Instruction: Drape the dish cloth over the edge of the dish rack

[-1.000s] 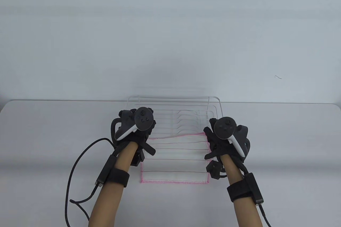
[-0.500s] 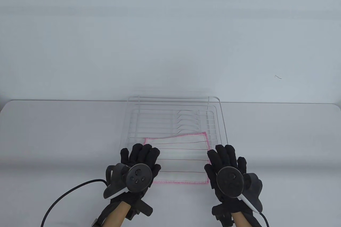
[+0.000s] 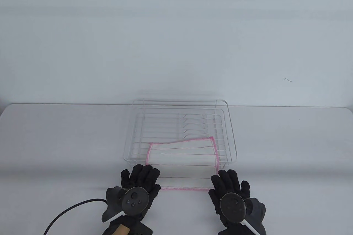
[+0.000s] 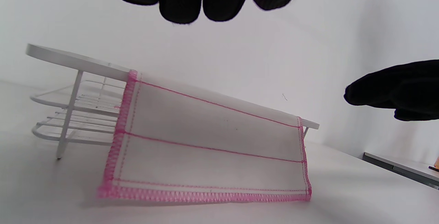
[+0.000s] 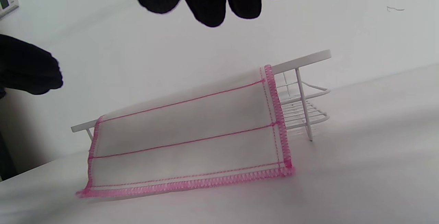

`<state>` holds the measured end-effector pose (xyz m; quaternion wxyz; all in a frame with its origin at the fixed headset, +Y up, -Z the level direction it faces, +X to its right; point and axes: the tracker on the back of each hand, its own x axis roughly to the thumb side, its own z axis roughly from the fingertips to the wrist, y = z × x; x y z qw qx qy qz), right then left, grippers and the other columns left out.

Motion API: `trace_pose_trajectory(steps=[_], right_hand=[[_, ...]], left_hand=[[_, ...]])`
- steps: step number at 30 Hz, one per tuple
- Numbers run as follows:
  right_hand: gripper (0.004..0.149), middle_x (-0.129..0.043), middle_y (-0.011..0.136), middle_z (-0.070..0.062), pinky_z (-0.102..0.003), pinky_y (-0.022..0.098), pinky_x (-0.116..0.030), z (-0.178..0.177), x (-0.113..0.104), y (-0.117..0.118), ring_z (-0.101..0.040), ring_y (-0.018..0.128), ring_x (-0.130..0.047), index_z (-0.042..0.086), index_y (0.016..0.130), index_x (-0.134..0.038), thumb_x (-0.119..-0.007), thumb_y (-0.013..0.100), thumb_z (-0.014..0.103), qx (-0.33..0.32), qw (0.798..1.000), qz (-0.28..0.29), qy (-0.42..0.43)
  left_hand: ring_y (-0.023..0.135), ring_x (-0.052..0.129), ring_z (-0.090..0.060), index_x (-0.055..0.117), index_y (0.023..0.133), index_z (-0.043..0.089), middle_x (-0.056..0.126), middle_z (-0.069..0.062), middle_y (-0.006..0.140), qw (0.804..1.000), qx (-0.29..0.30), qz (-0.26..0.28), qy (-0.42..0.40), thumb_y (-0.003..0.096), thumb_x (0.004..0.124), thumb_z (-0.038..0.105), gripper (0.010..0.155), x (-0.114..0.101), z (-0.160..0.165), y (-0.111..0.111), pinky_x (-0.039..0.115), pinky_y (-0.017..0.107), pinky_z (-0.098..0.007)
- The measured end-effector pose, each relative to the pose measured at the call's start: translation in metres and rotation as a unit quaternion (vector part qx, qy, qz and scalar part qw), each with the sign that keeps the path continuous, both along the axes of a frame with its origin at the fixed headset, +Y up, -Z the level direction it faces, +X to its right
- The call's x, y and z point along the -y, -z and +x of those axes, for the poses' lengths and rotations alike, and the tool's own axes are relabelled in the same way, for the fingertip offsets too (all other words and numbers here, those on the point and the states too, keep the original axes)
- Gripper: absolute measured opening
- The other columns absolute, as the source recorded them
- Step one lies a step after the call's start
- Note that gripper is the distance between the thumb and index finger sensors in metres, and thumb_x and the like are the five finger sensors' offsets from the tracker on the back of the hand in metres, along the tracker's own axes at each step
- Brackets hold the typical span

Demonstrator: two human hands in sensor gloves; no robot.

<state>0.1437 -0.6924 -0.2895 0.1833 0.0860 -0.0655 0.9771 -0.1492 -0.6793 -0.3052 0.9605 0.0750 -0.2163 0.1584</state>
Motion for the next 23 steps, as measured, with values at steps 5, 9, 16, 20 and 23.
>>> trace_pose_trajectory(steps=[5,9,16,20,23], right_hand=[[0.051,-0.044,0.120,-0.014,-0.071,0.072,-0.026,-0.0029,0.0010,-0.0022,-0.040,0.114,-0.035,0.015,0.110,-0.053,-0.059,0.064,0.038,-0.009,1.000,0.001,-0.013],[0.051,-0.044,0.120,-0.015,-0.071,0.072,-0.027,-0.0036,0.0014,-0.0028,-0.040,0.114,-0.036,0.015,0.110,-0.054,-0.059,0.064,0.038,-0.014,1.000,-0.001,-0.009],[0.051,-0.044,0.120,-0.015,-0.071,0.072,-0.027,-0.0052,0.0009,-0.0054,-0.040,0.114,-0.036,0.015,0.110,-0.054,-0.059,0.064,0.038,-0.020,1.000,-0.006,-0.013],[0.051,-0.044,0.120,-0.015,-0.071,0.072,-0.027,-0.0047,0.0014,-0.0055,-0.040,0.114,-0.036,0.014,0.110,-0.054,-0.059,0.064,0.038,-0.022,1.000,-0.007,-0.008],[0.051,-0.044,0.120,-0.015,-0.071,0.072,-0.027,-0.0026,0.0029,-0.0040,-0.040,0.114,-0.036,0.014,0.110,-0.054,-0.059,0.064,0.038,-0.019,1.000,-0.013,-0.003]], left_hand=[[0.103,0.051,-0.058,0.057,0.110,0.007,0.059,-0.030,0.112,1.000,-0.002,-0.008,0.011,0.0620,0.062,0.033,0.055,0.0034,-0.0004,-0.0001,0.033,0.063,-0.080],[0.103,0.051,-0.058,0.057,0.110,0.006,0.059,-0.030,0.112,1.000,-0.001,-0.006,0.010,0.0620,0.062,0.033,0.055,0.0020,0.0001,-0.0005,0.033,0.063,-0.080],[0.103,0.051,-0.058,0.058,0.110,0.006,0.059,-0.029,0.112,1.000,0.012,-0.005,0.019,0.0619,0.062,0.033,0.055,0.0044,0.0025,-0.0019,0.033,0.063,-0.080],[0.103,0.051,-0.058,0.058,0.110,0.006,0.059,-0.029,0.112,1.000,0.017,-0.007,0.025,0.0619,0.062,0.033,0.055,0.0056,0.0048,-0.0047,0.033,0.063,-0.080],[0.103,0.051,-0.058,0.058,0.110,0.006,0.059,-0.029,0.112,0.999,0.021,-0.012,0.028,0.0619,0.062,0.033,0.055,0.0069,0.0062,-0.0068,0.033,0.063,-0.080]])
